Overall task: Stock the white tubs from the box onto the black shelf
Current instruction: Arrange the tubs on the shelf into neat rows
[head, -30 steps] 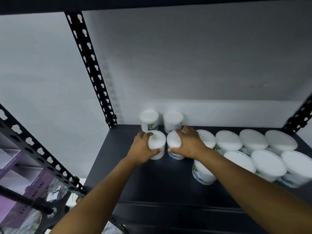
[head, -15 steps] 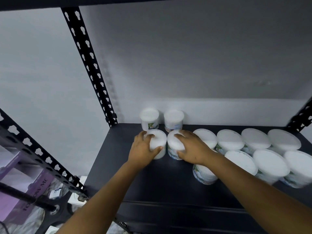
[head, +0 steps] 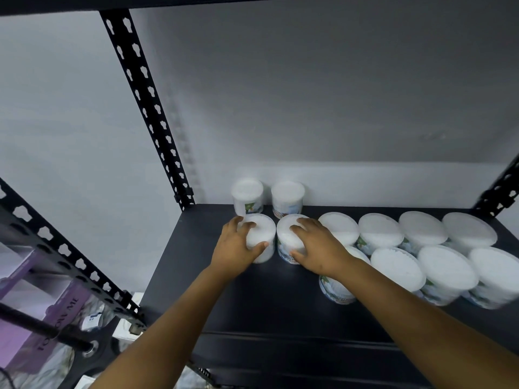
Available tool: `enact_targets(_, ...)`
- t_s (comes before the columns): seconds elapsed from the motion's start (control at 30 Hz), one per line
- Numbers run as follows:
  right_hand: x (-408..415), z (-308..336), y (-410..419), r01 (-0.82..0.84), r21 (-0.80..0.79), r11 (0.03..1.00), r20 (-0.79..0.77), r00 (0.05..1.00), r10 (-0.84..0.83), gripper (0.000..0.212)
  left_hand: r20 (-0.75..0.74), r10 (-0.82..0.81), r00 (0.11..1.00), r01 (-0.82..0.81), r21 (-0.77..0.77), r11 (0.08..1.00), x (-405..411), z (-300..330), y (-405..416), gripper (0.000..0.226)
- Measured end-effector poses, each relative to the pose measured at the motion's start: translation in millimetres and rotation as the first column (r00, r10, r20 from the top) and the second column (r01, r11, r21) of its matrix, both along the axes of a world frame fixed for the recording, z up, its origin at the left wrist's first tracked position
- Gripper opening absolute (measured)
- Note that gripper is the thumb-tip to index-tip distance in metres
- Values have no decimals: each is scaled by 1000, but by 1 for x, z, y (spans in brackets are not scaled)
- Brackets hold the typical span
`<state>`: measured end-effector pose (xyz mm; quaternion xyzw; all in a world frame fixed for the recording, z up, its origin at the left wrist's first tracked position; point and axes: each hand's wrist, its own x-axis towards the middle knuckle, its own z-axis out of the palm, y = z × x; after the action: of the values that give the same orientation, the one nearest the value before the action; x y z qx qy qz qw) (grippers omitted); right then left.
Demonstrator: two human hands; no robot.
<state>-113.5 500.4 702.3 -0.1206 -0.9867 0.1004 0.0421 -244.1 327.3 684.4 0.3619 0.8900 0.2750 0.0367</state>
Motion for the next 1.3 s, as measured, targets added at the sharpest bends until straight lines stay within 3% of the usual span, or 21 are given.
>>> enact_targets(0.1,2,0,0,-10,-8,1000,-1,1000,10,59,2,-20,1000,20,-4,1000,-1,1,-3,61)
enact_targets(0.27,1,0,-1,-8,-8,1000,-3,1000,8,58,-120,35,992,-39,-28,999,3,-4,-5,68)
enact_targets(0.47,0,0,1,-8,-27,1000,19,1000,8,58,-117,1,993,-9,-66,998,6,-5,-10,80)
enact_targets(0.6,0,0,0,-3,-26,1000,19,1000,4,58,-208,24,978,-39,-66,997,11,-8,-7,65)
enact_targets(0.73,1,0,1,0,-36,999,20,1000,1,59,-161,-40,986,21,-117,993,7,-9,-8,47)
enact_targets(0.83,0,-1,2,2,-37,999,18,1000,-2,60,-168,-62,984,46,-97,994,12,-6,-8,53)
enact_targets(1.0,0,0,1,6,-38,999,20,1000,-5,60,-233,23,972,-48,-103,994,21,-7,2,56)
enact_targets(1.17,0,0,1,-1,-36,999,16,1000,2,59,-228,-68,971,33,-155,987,14,-11,-2,44)
enact_targets(1.3,0,0,2,-4,-34,999,14,1000,4,59,-213,-51,976,29,-102,994,13,-8,-3,52)
